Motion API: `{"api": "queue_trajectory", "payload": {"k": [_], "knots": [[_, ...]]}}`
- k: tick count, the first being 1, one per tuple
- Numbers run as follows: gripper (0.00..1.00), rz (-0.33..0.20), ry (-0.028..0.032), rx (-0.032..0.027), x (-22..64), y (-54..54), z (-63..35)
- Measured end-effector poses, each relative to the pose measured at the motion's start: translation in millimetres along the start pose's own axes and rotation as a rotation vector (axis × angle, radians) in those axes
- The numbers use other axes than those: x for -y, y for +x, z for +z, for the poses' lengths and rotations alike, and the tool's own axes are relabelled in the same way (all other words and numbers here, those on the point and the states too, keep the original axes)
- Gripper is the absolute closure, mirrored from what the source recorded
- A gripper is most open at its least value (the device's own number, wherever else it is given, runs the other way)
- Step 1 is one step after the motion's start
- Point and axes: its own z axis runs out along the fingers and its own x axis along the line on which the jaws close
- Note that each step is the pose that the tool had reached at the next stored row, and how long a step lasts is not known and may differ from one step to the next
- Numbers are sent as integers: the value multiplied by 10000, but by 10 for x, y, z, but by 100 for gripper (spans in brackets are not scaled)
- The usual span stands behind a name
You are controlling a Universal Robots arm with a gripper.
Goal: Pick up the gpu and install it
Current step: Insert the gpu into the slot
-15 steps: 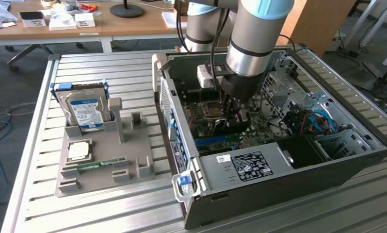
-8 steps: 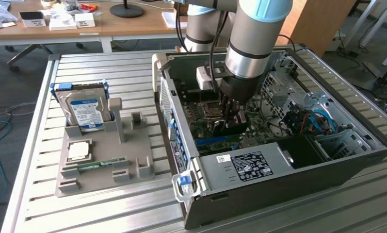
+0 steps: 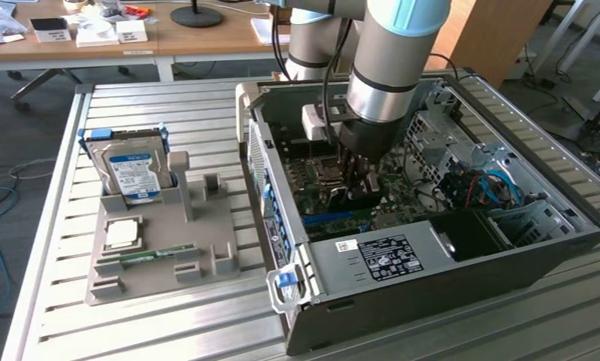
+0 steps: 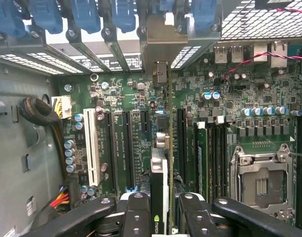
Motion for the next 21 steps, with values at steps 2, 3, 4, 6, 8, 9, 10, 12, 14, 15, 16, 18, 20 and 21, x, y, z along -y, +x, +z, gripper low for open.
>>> {"api": "queue_trajectory", "payload": {"k": [2,3,4,6,8,9,10,12,14,15,16,18,20,21], "knots": [[73,7,1,0,-5,0,5],[73,8,0,-1,-7,1,5],[73,8,0,-2,-7,1,6],[73,9,0,-1,-7,1,6],[73,11,0,0,-8,1,7],[73,14,0,1,-10,0,8],[73,15,1,0,-12,1,8],[73,19,1,2,-18,1,9],[73,22,1,0,-23,2,9],[73,22,1,-1,-23,2,9],[73,23,0,0,-24,2,10],[73,28,0,0,-26,2,10],[73,32,1,-1,-30,2,10],[73,33,1,0,-32,2,11]]}}
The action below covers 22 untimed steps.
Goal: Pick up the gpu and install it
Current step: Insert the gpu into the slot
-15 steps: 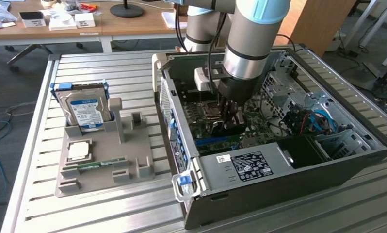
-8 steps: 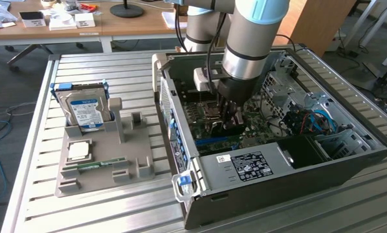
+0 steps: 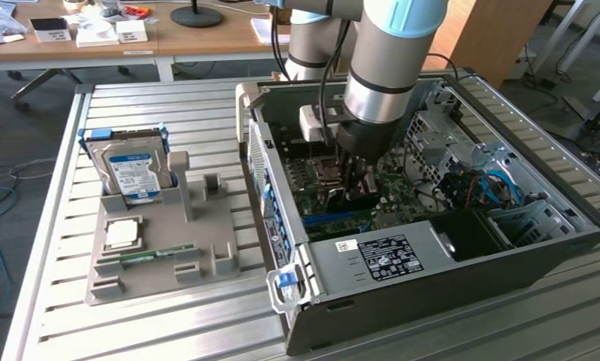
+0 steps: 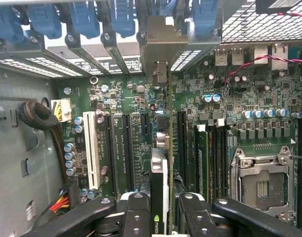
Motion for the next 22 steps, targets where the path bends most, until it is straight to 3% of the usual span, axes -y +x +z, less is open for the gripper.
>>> {"api": "queue_trajectory", "payload": {"k": [22], "knots": [[73,23,1,-1,-36,4,31]]}}
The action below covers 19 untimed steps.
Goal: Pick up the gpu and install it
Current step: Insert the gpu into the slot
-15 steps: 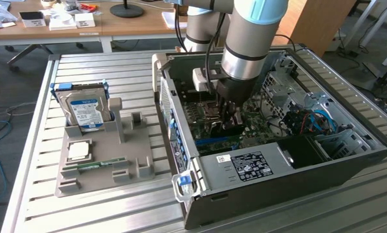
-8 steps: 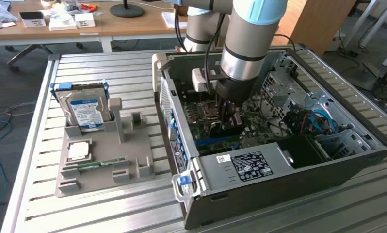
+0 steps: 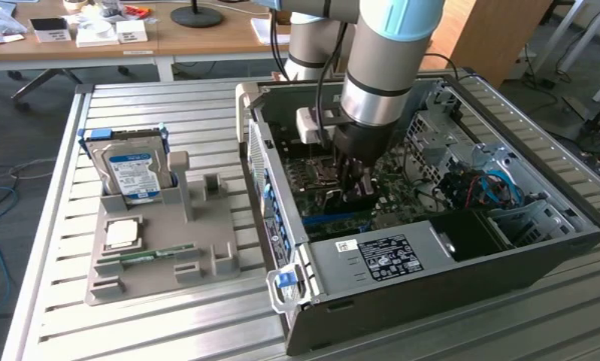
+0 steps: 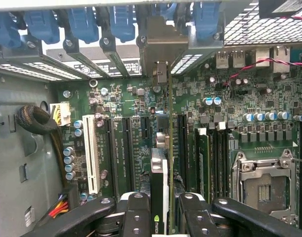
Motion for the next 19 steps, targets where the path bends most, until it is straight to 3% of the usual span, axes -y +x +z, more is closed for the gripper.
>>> {"api": "queue_trajectory", "payload": {"k": [19], "knots": [[73,7,-1,-3,-22,-4,62]]}}
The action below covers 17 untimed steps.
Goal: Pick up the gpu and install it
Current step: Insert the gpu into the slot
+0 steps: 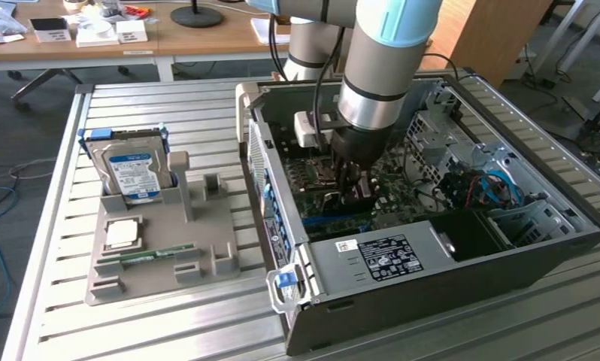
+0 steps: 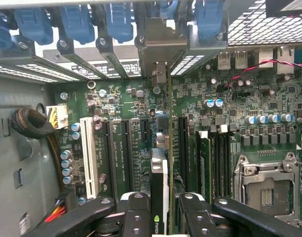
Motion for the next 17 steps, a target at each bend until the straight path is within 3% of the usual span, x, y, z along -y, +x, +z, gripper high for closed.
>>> {"api": "queue_trajectory", "payload": {"k": [17], "knots": [[73,0,1,2,-15,-23,47]]}}
